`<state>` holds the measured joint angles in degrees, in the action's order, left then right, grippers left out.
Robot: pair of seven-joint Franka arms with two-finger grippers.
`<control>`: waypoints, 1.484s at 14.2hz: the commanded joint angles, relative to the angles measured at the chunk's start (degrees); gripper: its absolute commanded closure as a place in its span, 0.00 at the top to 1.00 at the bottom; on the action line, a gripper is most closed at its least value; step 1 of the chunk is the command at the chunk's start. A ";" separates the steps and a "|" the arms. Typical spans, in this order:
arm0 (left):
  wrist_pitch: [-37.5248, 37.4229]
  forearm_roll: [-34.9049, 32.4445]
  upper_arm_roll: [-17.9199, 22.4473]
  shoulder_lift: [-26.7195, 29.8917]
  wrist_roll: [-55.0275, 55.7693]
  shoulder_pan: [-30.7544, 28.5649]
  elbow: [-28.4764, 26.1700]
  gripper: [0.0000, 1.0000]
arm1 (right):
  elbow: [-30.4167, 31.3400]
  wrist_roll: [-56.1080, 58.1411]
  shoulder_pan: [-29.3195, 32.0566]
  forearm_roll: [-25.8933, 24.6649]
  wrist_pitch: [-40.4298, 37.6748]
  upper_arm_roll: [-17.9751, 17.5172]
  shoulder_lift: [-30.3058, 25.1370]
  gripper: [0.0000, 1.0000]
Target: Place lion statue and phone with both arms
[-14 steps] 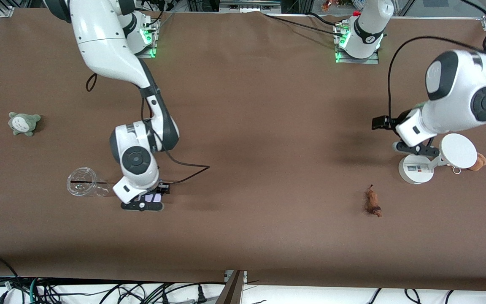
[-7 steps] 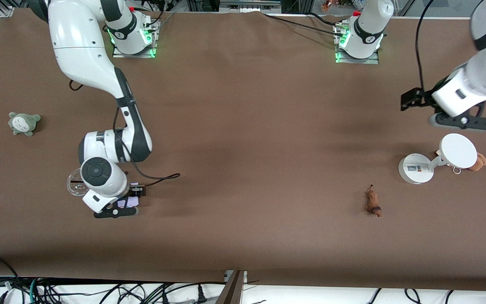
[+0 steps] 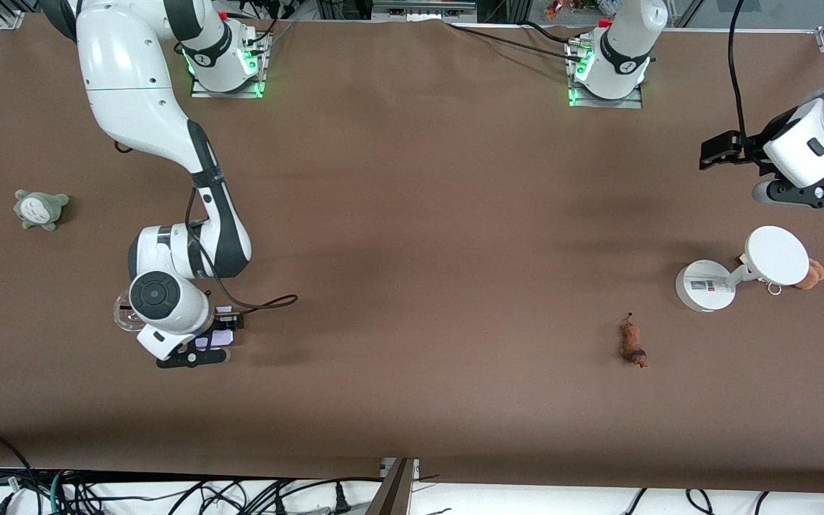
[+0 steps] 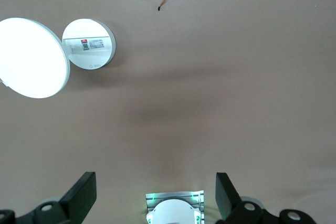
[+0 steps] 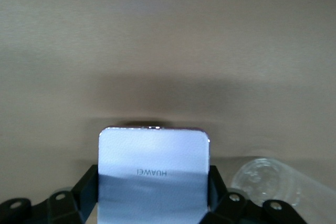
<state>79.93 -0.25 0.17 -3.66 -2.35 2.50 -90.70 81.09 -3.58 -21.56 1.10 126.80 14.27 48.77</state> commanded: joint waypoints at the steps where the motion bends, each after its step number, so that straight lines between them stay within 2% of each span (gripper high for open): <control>1: 0.47 -5.70 -0.95 -1.17 2.33 0.65 2.11 1.00 | 0.64 0.15 -0.59 1.10 0.29 -0.03 -0.43 0.40; 3: 1.19 -6.52 -2.88 -1.17 7.33 0.66 1.76 1.00 | 0.73 0.15 -0.59 1.10 -0.06 -0.03 -0.34 0.42; 4: 1.45 -6.52 -2.98 -0.91 8.66 0.49 1.32 1.00 | 1.26 0.15 -0.59 1.10 -0.15 -0.03 -0.34 0.49; 6: 1.10 -6.60 -2.98 -1.00 9.20 0.40 1.76 1.00 | 2.05 0.15 -0.50 1.10 0.03 -0.03 -0.34 0.52; 8: 5.03 -6.43 -2.37 -0.47 9.46 -0.22 2.20 1.00 | 2.40 0.15 -0.59 1.10 0.64 -0.03 -0.34 1.00; 10: 8.47 -6.17 -1.58 0.41 10.60 -1.18 3.68 1.00 | 2.32 0.85 -0.59 1.10 0.82 -0.03 -0.43 1.00; 14: 9.36 -3.71 -1.57 0.15 10.52 -3.46 4.92 1.00 | 1.09 1.56 -0.67 0.67 0.56 0.24 -2.36 1.00; 16: 9.98 -0.47 -1.57 -0.20 10.70 -4.52 4.92 1.00 | -1.02 1.56 -0.77 0.14 -1.02 0.41 -5.07 1.00; 19: 9.89 -0.36 -1.57 -0.21 10.78 -4.97 4.83 1.00 | -1.02 2.35 0.11 0.22 -5.50 1.11 -11.22 1.00; 21: 9.72 -0.80 -1.57 -0.29 10.70 -4.97 4.83 1.00 | -1.20 5.23 0.11 0.31 -7.69 3.21 -13.95 1.00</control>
<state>89.64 -1.47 -1.01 -3.82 7.85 -1.93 -86.24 78.59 -1.44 -21.85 1.25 121.62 16.23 38.41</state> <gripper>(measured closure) 0.000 0.000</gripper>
